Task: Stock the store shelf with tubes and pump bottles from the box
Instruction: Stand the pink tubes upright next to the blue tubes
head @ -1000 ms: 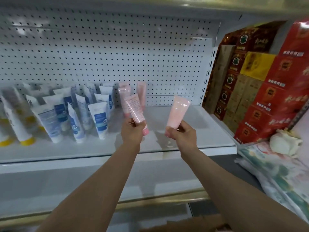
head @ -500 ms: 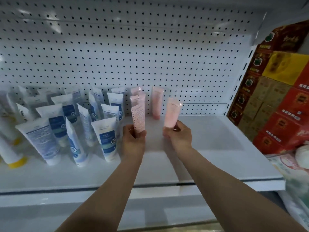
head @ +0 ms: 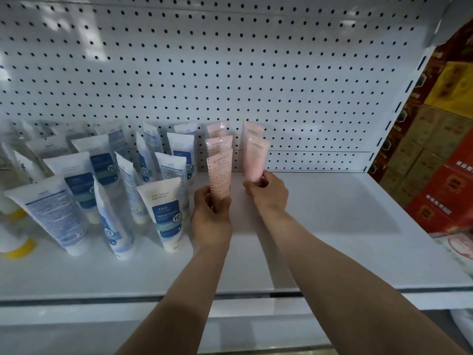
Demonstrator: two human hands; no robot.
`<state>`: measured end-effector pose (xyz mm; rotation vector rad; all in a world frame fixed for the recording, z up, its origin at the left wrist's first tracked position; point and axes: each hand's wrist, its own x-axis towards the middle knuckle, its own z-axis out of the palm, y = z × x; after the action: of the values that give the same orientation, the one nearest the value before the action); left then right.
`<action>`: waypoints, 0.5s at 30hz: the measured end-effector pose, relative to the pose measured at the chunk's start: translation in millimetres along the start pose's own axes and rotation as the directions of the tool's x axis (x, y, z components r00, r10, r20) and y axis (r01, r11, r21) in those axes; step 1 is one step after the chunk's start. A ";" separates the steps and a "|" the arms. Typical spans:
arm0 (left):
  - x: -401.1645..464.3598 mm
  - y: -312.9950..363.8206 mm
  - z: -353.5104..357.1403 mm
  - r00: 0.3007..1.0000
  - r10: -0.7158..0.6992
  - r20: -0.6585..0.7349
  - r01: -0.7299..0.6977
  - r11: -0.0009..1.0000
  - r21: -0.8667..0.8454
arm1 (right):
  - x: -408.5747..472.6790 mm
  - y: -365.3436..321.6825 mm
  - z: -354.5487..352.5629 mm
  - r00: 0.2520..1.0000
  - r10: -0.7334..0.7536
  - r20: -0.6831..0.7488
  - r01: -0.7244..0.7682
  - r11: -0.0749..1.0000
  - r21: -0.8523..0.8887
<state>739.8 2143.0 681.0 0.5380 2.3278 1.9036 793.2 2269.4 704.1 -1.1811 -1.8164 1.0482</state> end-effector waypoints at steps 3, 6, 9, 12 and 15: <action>-0.2 0.1 -0.9 1.000 0.006 0.013 -0.006 1.000 -0.010 | 0.1 2.0 1.1 1.000 -0.019 -0.002 0.019 0.999 -0.030; -0.2 0.6 -1.5 1.000 -0.010 0.027 0.011 1.000 -0.011 | -1.3 2.8 2.3 1.000 -0.024 -0.017 0.023 0.999 -0.028; -0.2 1.7 -2.2 0.999 -0.013 0.036 0.013 1.000 -0.012 | -2.1 2.6 2.7 0.999 -0.025 -0.022 0.024 0.999 -0.026; -0.9 1.7 -2.2 0.999 -0.020 0.046 0.020 1.000 -0.018 | -3.0 1.1 1.0 1.000 -0.022 -0.021 0.022 0.999 -0.039; -1.2 2.2 -3.1 0.998 -0.023 0.052 0.023 1.000 -0.005 | -4.1 1.9 1.1 1.000 -0.019 -0.017 0.018 0.999 -0.050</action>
<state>740.5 2140.1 683.7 0.5507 2.2863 1.8621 794.2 2265.8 701.4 -1.1973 -1.8459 0.9840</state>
